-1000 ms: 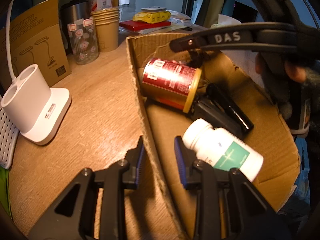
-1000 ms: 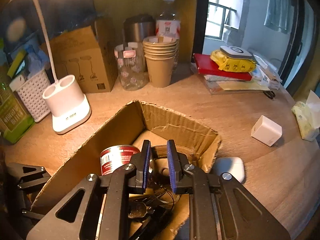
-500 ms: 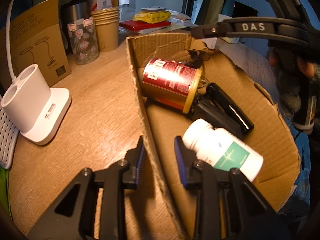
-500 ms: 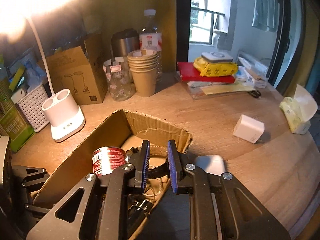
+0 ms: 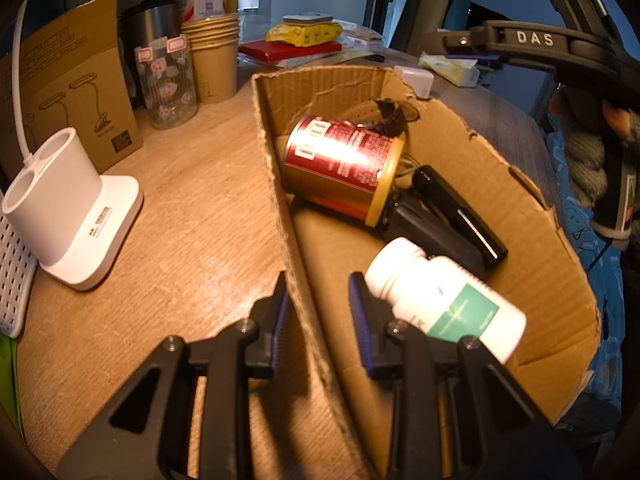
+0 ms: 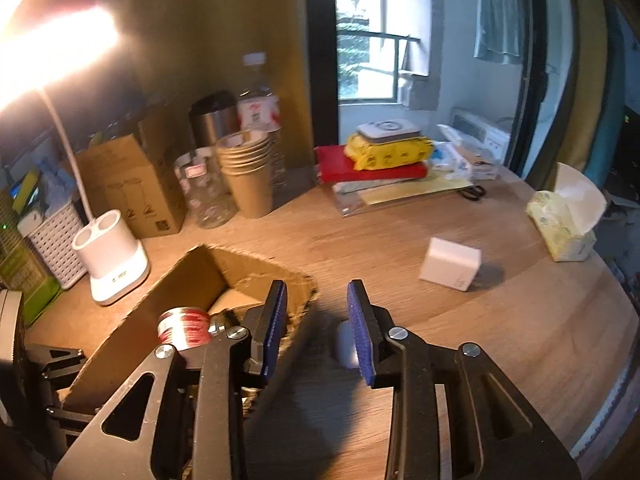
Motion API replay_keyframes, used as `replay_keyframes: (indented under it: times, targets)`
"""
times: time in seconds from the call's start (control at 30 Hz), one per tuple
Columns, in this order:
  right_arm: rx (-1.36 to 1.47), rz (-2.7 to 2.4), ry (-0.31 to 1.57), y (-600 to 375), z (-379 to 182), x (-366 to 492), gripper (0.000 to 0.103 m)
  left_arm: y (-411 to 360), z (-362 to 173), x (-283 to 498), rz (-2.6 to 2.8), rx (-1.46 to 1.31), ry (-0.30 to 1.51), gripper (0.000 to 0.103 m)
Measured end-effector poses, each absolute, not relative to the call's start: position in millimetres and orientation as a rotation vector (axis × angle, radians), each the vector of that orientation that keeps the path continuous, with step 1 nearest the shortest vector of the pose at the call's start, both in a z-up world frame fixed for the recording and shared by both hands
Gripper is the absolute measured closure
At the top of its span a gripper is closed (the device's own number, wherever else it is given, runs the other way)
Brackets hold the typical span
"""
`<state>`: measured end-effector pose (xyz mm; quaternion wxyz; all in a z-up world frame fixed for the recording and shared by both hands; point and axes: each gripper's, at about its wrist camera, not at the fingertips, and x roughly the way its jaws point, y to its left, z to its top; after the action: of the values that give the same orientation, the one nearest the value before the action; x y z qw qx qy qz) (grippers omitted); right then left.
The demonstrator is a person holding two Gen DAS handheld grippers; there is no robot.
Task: Organize rigid objects
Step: 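Move the right gripper back to the white charger block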
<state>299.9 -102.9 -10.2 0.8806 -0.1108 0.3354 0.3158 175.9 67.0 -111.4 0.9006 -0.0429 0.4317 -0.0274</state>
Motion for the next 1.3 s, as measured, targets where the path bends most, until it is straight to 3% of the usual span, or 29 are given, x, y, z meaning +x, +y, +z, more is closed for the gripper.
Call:
replay_keyframes:
  times: [0.5,1.3]
  targets:
    - [-0.188,0.485,0.653,-140,-19,335,0.041,67,-111,176,-0.057,-0.089,0.893,0.073]
    - [-0.265,0.392,0.694,-142,-63,397,0.040,67,-111,175,-0.054,-0.088,0.893,0.073]
